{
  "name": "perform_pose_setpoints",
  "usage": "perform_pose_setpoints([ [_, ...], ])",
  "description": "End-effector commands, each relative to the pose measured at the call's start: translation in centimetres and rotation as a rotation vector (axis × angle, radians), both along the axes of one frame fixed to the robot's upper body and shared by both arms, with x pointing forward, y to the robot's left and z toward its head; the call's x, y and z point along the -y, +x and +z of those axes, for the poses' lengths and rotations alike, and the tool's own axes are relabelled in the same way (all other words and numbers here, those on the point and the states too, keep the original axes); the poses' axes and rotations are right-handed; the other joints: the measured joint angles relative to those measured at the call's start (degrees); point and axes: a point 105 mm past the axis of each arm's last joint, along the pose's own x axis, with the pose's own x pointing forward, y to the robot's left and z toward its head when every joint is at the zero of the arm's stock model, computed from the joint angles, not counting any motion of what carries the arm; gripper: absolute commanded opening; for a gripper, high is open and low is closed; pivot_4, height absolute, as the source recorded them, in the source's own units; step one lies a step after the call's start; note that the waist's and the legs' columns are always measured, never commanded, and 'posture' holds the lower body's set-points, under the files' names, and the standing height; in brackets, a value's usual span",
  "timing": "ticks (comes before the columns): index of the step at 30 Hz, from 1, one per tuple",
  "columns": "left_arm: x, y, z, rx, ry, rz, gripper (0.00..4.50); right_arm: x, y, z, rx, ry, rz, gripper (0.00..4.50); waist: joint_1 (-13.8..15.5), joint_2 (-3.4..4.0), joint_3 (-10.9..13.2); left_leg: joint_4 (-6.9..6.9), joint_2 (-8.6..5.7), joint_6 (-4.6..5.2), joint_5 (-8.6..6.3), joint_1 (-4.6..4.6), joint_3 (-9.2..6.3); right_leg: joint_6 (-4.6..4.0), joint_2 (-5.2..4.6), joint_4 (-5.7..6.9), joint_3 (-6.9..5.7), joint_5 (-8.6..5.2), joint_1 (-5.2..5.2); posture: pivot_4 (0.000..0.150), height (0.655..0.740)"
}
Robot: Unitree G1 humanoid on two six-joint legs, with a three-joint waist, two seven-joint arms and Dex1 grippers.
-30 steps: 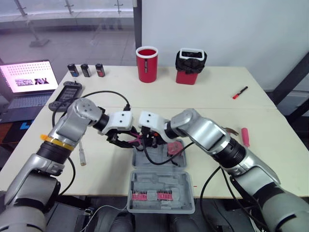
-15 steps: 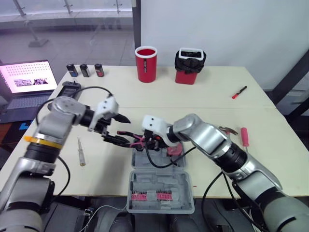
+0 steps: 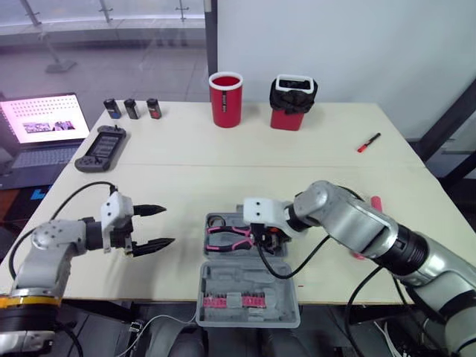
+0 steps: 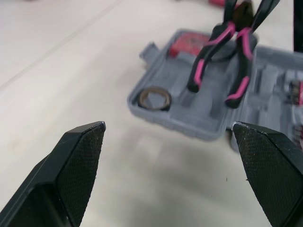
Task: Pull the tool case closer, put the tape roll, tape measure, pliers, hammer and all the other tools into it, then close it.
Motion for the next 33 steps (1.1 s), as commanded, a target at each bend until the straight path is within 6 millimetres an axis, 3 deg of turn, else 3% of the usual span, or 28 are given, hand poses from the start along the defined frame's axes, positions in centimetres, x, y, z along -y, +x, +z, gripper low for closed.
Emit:
perform_pose_setpoints([
  [1, 0.2, -0.9, 2.1, 0.073, -0.043, -0.059, 4.50, -0.8, 0.6, 1.6, 0.072, 0.001, 0.032, 1.01, 0.12, 0.01, 0.00, -0.02, 0.00, 0.00, 0.00, 0.00, 0.01, 0.00, 0.00, 0.00, 0.00, 0.00, -0.02, 0.150, 0.7387],
  [11, 0.3, -2.0, 1.3, 0.063, -0.039, -0.122, 4.50, -2.4, 0.9, 1.5, 0.040, 0.005, 0.033, 1.01, 0.11, 0.01, 0.00, -0.03, 0.00, 0.00, 0.00, 0.00, 0.02, 0.00, 0.00, 0.00, 0.01, 0.00, -0.02, 0.150, 0.7387],
  [33, 0.8, -1.1, 1.1, 0.124, -0.022, -0.094, 4.50, -1.3, 1.7, -1.1, -0.020, -0.078, 0.043, 1.01, 0.10, 0.01, 0.00, -0.04, 0.00, 0.00, 0.00, 0.00, 0.02, 0.00, 0.01, 0.00, 0.01, 0.01, -0.02, 0.150, 0.7387],
])
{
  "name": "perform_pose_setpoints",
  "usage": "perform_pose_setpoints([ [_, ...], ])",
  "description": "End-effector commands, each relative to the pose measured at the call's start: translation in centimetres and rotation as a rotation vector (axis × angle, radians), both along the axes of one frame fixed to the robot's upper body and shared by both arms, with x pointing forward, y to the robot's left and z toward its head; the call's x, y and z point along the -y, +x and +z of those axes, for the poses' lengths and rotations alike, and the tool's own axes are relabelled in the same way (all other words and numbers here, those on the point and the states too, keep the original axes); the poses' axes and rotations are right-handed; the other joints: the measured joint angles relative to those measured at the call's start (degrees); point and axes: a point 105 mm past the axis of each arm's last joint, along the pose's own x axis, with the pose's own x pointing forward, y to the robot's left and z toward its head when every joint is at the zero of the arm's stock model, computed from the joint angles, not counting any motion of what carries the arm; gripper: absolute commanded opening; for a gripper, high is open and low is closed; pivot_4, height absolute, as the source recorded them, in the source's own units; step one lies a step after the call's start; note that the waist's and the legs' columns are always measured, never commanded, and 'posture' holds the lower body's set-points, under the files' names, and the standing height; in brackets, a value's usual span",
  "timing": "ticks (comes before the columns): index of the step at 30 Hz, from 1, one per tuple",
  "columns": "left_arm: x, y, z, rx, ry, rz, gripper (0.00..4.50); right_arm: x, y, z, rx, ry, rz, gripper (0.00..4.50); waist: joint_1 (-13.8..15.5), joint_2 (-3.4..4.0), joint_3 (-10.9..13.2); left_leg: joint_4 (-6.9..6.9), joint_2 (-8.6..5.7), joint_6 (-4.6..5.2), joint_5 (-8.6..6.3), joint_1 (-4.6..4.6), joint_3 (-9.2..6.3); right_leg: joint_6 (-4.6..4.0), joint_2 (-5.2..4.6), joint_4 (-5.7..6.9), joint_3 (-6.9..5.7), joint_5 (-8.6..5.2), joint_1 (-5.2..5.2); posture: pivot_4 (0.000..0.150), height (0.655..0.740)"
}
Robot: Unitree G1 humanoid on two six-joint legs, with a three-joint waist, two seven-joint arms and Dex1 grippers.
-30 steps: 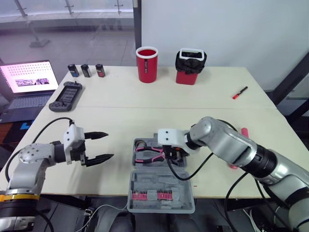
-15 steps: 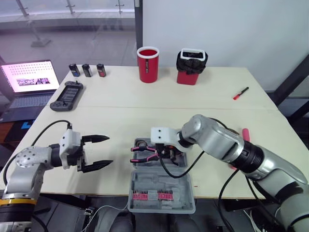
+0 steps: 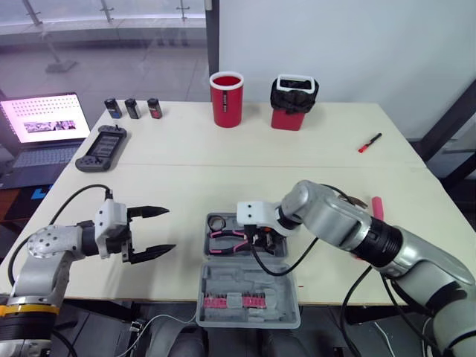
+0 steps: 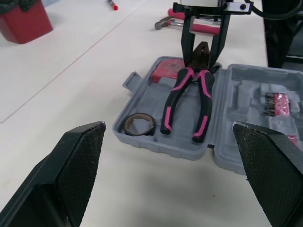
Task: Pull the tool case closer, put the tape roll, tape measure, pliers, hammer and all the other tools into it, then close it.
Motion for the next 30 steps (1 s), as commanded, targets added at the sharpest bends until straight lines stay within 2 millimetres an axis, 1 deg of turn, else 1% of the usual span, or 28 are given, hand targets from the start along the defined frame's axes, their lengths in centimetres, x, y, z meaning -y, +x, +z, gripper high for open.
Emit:
perform_pose_setpoints([
  [1, 0.4, 0.1, 0.6, 0.030, -0.003, -0.006, 4.50, -0.7, 0.3, 0.8, 0.026, 0.010, 0.036, 1.01, -0.05, 0.00, 0.00, 0.00, 0.00, 0.00, 0.00, 0.00, 0.00, 0.00, 0.00, 0.00, 0.00, 0.00, 0.00, 0.150, 0.7387],
  [4, 0.4, 0.0, 0.4, 0.028, -0.004, -0.003, 4.50, -0.9, 0.6, 0.4, 0.022, 0.001, 0.035, 1.01, -0.05, 0.00, 0.00, 0.00, 0.00, 0.00, 0.00, 0.00, 0.00, 0.00, 0.01, 0.00, 0.00, 0.00, 0.00, 0.150, 0.7387],
  [10, 0.6, 0.4, 0.3, 0.026, -0.014, 0.005, 4.50, -1.2, 1.3, 0.1, 0.040, -0.017, 0.043, 1.01, 0.00, 0.00, 0.00, 0.00, 0.00, 0.00, 0.00, 0.00, 0.00, 0.00, 0.00, 0.00, 0.00, 0.00, 0.00, 0.150, 0.7387],
  [15, 0.8, 0.6, 0.3, 0.027, -0.016, 0.005, 4.50, -1.3, 1.5, -0.2, 0.035, -0.016, 0.044, 1.01, -0.02, 0.00, 0.00, 0.00, 0.00, 0.00, 0.00, 0.01, 0.00, 0.00, 0.01, 0.01, 0.00, 0.00, 0.01, 0.150, 0.7387],
  [22, 1.0, 0.8, 0.4, 0.028, -0.010, 0.000, 4.50, -0.7, 1.7, -0.8, 0.044, -0.040, 0.044, 1.01, -0.02, 0.00, 0.00, 0.00, 0.00, 0.00, 0.00, 0.01, 0.00, 0.00, 0.01, 0.00, 0.00, 0.00, 0.01, 0.150, 0.7387],
  [30, 1.1, 1.0, 0.4, 0.031, -0.008, 0.004, 4.50, -0.8, 1.5, -1.5, 0.015, -0.013, 0.013, 1.01, -0.07, 0.00, -0.01, 0.00, 0.00, 0.00, 0.00, 0.03, 0.00, 0.00, 0.01, 0.01, 0.00, 0.00, 0.03, 0.150, 0.7387],
])
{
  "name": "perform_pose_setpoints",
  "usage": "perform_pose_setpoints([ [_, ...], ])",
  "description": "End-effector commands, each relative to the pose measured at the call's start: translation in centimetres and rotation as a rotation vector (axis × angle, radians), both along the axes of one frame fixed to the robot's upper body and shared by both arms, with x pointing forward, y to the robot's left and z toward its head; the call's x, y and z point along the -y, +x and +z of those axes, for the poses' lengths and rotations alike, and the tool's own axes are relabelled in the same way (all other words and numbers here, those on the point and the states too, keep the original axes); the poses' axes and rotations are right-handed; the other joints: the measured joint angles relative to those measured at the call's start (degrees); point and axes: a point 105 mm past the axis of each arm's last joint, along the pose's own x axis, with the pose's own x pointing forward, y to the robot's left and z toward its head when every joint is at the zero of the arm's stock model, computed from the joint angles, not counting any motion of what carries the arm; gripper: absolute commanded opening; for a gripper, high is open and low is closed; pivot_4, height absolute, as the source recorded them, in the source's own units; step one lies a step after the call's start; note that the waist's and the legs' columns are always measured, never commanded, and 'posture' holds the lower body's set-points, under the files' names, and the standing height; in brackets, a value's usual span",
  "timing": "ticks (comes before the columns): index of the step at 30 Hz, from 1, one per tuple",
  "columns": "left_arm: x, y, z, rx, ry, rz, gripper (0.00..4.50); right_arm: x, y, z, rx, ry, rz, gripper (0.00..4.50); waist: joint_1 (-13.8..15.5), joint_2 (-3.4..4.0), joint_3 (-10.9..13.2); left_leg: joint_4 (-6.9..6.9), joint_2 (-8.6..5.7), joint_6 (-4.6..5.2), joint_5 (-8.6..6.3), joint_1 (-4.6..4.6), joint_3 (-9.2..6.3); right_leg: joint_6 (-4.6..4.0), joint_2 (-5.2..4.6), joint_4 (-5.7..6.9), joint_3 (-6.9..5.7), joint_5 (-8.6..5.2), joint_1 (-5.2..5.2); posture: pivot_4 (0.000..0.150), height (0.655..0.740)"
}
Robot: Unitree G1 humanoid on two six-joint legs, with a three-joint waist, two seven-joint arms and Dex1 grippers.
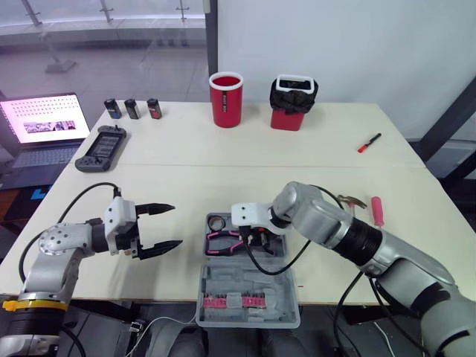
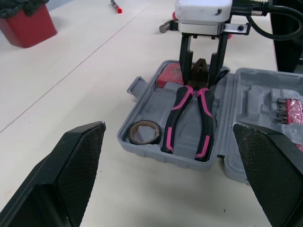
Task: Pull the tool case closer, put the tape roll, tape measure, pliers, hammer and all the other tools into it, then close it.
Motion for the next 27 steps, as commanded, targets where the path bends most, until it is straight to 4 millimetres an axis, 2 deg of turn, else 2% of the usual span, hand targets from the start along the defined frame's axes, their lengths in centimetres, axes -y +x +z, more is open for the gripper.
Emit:
perform_pose_setpoints([
  [1, 0.0, 0.3, 0.6, 0.027, 0.007, -0.001, 4.50, -0.1, 0.3, 0.3, 0.014, 0.012, -0.019, 1.01, 0.00, 0.00, 0.00, 0.00, 0.00, 0.00, 0.00, 0.00, 0.00, 0.00, 0.00, 0.00, 0.00, 0.00, 0.00, 0.150, 0.7387],
  [4, 0.0, 0.3, 0.6, 0.027, 0.007, 0.000, 4.50, -0.1, 0.3, 0.3, 0.016, 0.012, -0.018, 1.01, 0.00, 0.00, 0.00, 0.00, 0.00, 0.00, 0.00, 0.01, 0.00, 0.00, 0.01, 0.00, 0.00, 0.00, 0.00, 0.150, 0.7387],
  [6, 0.0, 0.4, 0.6, 0.027, 0.008, 0.003, 4.50, -0.1, 0.5, 0.3, 0.020, 0.014, -0.023, 2.06, 0.02, 0.00, 0.00, 0.00, 0.00, 0.00, 0.00, 0.00, 0.00, 0.00, 0.01, 0.00, 0.00, 0.00, 0.00, 0.150, 0.7387],
  [8, 0.0, 0.4, 0.5, 0.027, 0.009, 0.006, 4.50, -0.1, 0.5, 0.3, 0.024, 0.021, -0.023, 2.80, 0.06, 0.00, 0.00, 0.00, 0.00, 0.00, 0.00, 0.00, 0.00, 0.00, 0.01, 0.00, 0.00, 0.00, 0.00, 0.150, 0.7387],
  [10, -0.1, 0.4, 0.5, 0.028, 0.010, 0.008, 4.50, -0.3, 0.6, 0.8, 0.023, 0.048, -0.031, 3.76, 0.07, 0.00, 0.00, 0.00, 0.00, 0.00, 0.00, 0.00, 0.00, 0.00, 0.00, 0.00, 0.00, 0.00, 0.00, 0.150, 0.7387],
  [13, -0.1, 0.4, 0.4, 0.027, 0.012, 0.010, 4.50, -0.6, 0.9, 1.8, 0.036, 0.094, -0.053, 3.76, 0.07, 0.00, 0.00, -0.01, 0.00, 0.00, 0.00, 0.00, 0.00, 0.00, 0.00, 0.00, 0.00, 0.00, 0.00, 0.150, 0.7387],
  [16, -0.2, 0.5, 0.4, 0.028, 0.016, 0.011, 4.50, -1.0, 1.3, 3.6, 0.065, 0.178, -0.094, 3.76, 0.06, 0.00, 0.00, -0.01, 0.00, 0.00, 0.00, 0.00, -0.01, 0.00, 0.00, 0.00, 0.00, 0.00, 0.00, 0.150, 0.7387],
  [19, -0.4, 0.6, 0.6, 0.033, 0.018, 0.017, 4.50, -1.1, 0.8, 4.9, 0.073, 0.275, -0.130, 3.76, 0.11, 0.00, 0.00, -0.03, 0.00, 0.00, 0.00, -0.01, -0.01, 0.00, 0.00, 0.00, 0.00, 0.00, 0.00, 0.150, 0.7387],
  [22, -0.5, 0.6, 0.8, 0.037, 0.014, 0.030, 4.50, -1.2, 0.4, 5.3, 0.128, 0.364, -0.180, 2.87, 0.12, -0.02, -0.01, -0.05, 0.00, 0.00, 0.00, -0.01, -0.03, 0.00, 0.00, 0.00, 0.00, 0.00, 0.01, 0.150, 0.7387],
  [26, -0.6, 0.5, 0.8, 0.036, 0.001, 0.050, 4.50, -2.0, -0.5, 4.7, 0.239, 0.506, -0.226, 0.88, 0.14, -0.03, -0.02, -0.05, -0.02, 0.00, 0.00, -0.01, -0.05, 0.00, 0.00, -0.01, -0.01, 0.00, 0.04, 0.150, 0.7387],
  [27, -0.5, 0.4, 0.8, 0.036, -0.003, 0.057, 4.50, -2.0, -0.8, 4.0, 0.270, 0.514, -0.226, 0.37, 0.10, -0.01, -0.01, -0.05, -0.02, 0.00, 0.00, -0.01, -0.05, 0.00, 0.00, -0.01, 0.00, 0.00, 0.04, 0.150, 0.7387],
])
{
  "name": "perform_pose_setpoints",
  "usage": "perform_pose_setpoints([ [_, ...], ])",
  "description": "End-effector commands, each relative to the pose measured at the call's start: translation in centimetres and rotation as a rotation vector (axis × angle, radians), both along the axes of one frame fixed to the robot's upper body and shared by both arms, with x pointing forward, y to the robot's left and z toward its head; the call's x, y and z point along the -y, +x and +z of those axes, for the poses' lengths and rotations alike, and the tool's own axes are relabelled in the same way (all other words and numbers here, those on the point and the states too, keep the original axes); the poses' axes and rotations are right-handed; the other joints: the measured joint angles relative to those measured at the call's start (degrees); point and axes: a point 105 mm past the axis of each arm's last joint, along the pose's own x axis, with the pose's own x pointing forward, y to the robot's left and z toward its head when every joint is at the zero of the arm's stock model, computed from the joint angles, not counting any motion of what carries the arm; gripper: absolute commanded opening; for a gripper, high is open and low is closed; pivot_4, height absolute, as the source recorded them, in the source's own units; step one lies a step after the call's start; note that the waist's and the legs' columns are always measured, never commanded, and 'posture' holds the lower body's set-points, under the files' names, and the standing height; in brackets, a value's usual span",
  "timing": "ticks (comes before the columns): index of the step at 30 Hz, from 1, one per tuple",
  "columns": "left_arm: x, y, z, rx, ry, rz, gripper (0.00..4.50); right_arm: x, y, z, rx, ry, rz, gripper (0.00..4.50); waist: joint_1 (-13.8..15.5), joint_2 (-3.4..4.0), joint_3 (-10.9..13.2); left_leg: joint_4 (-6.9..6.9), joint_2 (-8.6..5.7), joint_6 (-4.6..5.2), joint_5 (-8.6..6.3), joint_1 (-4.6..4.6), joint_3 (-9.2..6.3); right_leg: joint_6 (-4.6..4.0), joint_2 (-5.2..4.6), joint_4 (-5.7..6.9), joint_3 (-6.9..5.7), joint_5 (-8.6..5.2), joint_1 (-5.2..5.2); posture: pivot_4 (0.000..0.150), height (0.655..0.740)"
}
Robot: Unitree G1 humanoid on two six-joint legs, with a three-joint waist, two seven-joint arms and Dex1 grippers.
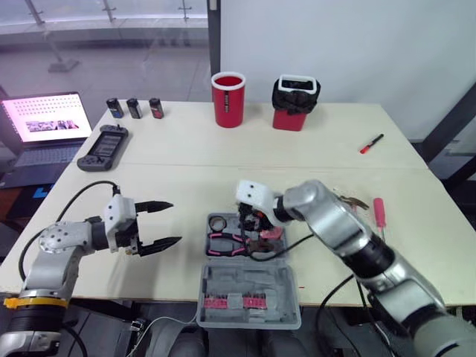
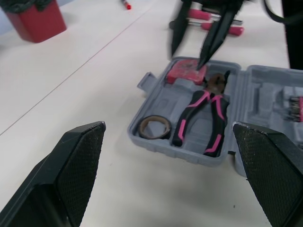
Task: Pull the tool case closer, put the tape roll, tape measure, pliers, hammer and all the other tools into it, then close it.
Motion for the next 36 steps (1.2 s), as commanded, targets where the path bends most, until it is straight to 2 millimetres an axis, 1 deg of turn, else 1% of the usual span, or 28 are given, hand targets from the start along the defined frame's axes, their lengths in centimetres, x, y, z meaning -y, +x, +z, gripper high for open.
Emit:
perform_pose_setpoints([
  [1, -0.1, -0.2, 0.9, 0.037, -0.007, 0.019, 4.50, -0.6, -0.3, 0.8, 0.163, 0.086, -0.044, 0.09, -0.08, 0.01, 0.01, 0.01, 0.00, 0.00, 0.00, 0.00, 0.03, 0.00, 0.00, 0.00, 0.02, 0.00, -0.01, 0.150, 0.7387],
  [6, -0.1, -0.8, 1.1, 0.025, -0.012, 0.033, 4.50, -1.5, -1.1, -1.1, 0.236, 0.245, -0.158, 0.09, -0.09, -0.01, -0.01, 0.01, 0.02, 0.00, 0.00, 0.04, 0.03, -0.01, 0.01, 0.00, 0.02, 0.00, 0.01, 0.150, 0.7387],
  [9, 0.0, -1.1, 1.2, 0.019, -0.013, 0.029, 4.50, -1.7, -1.3, -1.8, 0.228, 0.300, -0.204, 0.09, -0.07, -0.01, -0.01, 0.01, 0.02, 0.00, 0.00, 0.04, 0.03, -0.01, 0.01, 0.00, 0.03, -0.01, 0.02, 0.150, 0.7387],
  [11, 0.0, -1.5, 1.0, 0.001, -0.007, 0.016, 4.50, -2.1, -1.8, -3.1, 0.205, 0.333, -0.241, 0.09, -0.06, -0.02, -0.01, 0.02, 0.02, 0.00, 0.00, 0.05, 0.03, -0.01, 0.01, 0.00, 0.03, -0.01, 0.04, 0.150, 0.7387],
  [12, 0.1, -1.7, 0.9, -0.004, -0.004, 0.011, 4.50, -2.1, -1.7, -3.7, 0.197, 0.344, -0.269, 0.09, -0.10, -0.02, -0.01, 0.01, 0.02, 0.00, 0.00, 0.07, 0.04, -0.01, 0.01, 0.00, 0.04, -0.01, 0.05, 0.150, 0.7387],
  [14, 0.2, -1.8, 1.0, -0.007, -0.004, 0.008, 4.50, -1.5, -1.3, -4.9, 0.188, 0.315, -0.306, 0.09, -0.08, -0.01, -0.01, -0.03, 0.02, 0.00, 0.00, 0.11, 0.04, -0.02, 0.01, -0.02, 0.05, -0.02, 0.08, 0.150, 0.7387],
  [16, 0.2, -1.9, 1.0, -0.007, -0.004, 0.008, 4.50, -1.0, -0.9, -5.6, 0.183, 0.294, -0.335, 0.09, 0.00, -0.01, -0.01, -0.01, 0.02, 0.00, 0.00, 0.11, 0.05, -0.03, 0.00, -0.02, 0.05, -0.02, 0.07, 0.150, 0.7387],
  [18, 0.3, -1.8, 1.1, -0.005, -0.004, 0.010, 4.50, -0.5, -0.8, -6.2, 0.131, 0.308, -0.378, 0.09, 0.02, -0.02, -0.01, 0.02, 0.02, 0.00, 0.00, 0.11, 0.06, -0.03, 0.00, -0.03, 0.06, -0.02, 0.09, 0.150, 0.7387],
  [21, 0.4, -1.9, 1.1, -0.005, -0.005, 0.010, 4.50, 0.2, -0.9, -7.5, 0.088, 0.277, -0.408, 0.09, 0.00, -0.02, -0.01, 0.01, 0.02, 0.00, 0.00, 0.13, 0.05, -0.03, 0.00, -0.03, 0.06, -0.02, 0.11, 0.150, 0.7387],
  [23, 0.4, -2.0, 1.1, -0.008, -0.006, 0.009, 4.50, 0.5, -0.9, -8.0, 0.072, 0.266, -0.424, 0.09, -0.01, -0.01, -0.02, -0.01, 0.02, 0.00, 0.00, 0.15, 0.05, -0.03, 0.01, -0.03, 0.06, -0.02, 0.12, 0.150, 0.7387],
  [27, 0.4, -2.0, 1.1, -0.008, -0.002, 0.011, 4.50, 0.4, -1.8, -9.4, 0.020, 0.208, -0.378, 0.09, 0.02, -0.02, -0.03, -0.03, 0.02, 0.00, 0.00, 0.30, 0.05, -0.04, 0.00, -0.07, 0.06, -0.03, 0.28, 0.150, 0.7387],
  [29, 0.4, -2.0, 1.1, -0.008, -0.001, 0.011, 4.50, 0.0, -2.3, -9.7, 0.023, 0.192, -0.338, 0.09, 0.01, -0.03, -0.06, -0.04, 0.01, 0.00, 0.00, 0.37, 0.06, -0.21, -0.01, -0.12, 0.06, -0.12, 0.37, 0.150, 0.7387],
  [31, 0.4, -2.0, 1.1, -0.008, 0.001, 0.009, 4.50, 0.0, -2.7, -10.0, 0.024, 0.167, -0.315, 0.09, -0.01, -0.05, -0.08, -0.06, 0.02, 0.00, 0.00, 0.40, 0.06, -0.21, -0.01, -0.13, 0.07, -0.13, 0.39, 0.150, 0.7387],
  [36, 0.3, -1.9, 1.1, -0.009, 0.003, 0.006, 4.50, 0.5, -3.0, -10.6, -0.054, 0.145, -0.349, 0.09, -0.02, -0.05, -0.10, -0.13, 0.02, -0.01, 0.00, 0.50, 0.07, -0.21, 0.01, -0.12, 0.08, -0.13, 0.44, 0.150, 0.7387],
])
